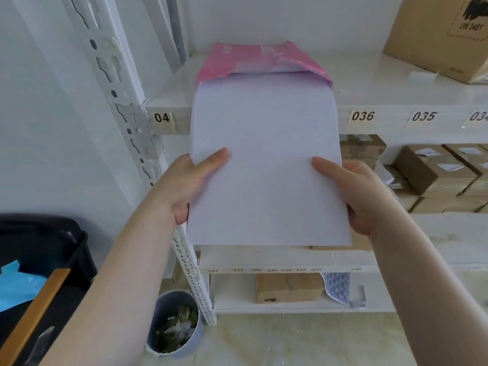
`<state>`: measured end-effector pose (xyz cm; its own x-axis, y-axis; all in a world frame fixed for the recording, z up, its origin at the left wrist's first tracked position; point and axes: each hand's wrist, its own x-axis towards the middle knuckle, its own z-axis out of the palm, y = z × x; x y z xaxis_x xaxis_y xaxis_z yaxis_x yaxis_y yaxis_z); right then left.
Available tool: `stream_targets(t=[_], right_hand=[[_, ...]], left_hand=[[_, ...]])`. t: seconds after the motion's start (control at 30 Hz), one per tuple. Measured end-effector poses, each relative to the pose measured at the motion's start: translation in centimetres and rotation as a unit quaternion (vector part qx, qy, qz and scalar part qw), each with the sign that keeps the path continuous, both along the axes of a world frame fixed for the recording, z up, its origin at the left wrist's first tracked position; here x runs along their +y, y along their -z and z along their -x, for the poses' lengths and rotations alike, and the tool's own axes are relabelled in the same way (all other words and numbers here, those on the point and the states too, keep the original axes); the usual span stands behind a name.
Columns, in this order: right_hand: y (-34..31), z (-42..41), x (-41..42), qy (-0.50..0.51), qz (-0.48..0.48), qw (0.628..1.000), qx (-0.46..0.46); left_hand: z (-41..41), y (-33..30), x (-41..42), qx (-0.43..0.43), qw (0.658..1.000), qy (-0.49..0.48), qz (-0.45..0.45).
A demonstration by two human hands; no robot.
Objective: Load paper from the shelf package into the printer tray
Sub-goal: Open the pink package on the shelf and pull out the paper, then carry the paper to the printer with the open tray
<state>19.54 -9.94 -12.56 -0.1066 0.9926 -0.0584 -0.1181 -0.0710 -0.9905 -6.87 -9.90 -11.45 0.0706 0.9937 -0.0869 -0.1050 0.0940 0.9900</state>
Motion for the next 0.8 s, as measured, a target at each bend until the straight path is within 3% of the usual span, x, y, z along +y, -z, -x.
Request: stream_targets(t=[0.1, 0.4, 0.8], right_hand=[[0.9, -0.7, -1.5, -0.001, 0.031, 0.999, 0.009], [7.0, -4.5, -9.4, 0.138, -0.007, 0.99, -0.039], [12.2, -18.5, -23.9, 0.358, 0.042, 0.933, 0.011]], left_hand=[[-1.0, 2.1, -1.0, 0.0, 1.0, 0.012, -0.007], [-5.9, 8.6, -5.2, 0.008, 0.996, 0.086, -0.025], [-24.7, 12.5, -9.8, 0.013, 0.959, 0.275, 0.061]])
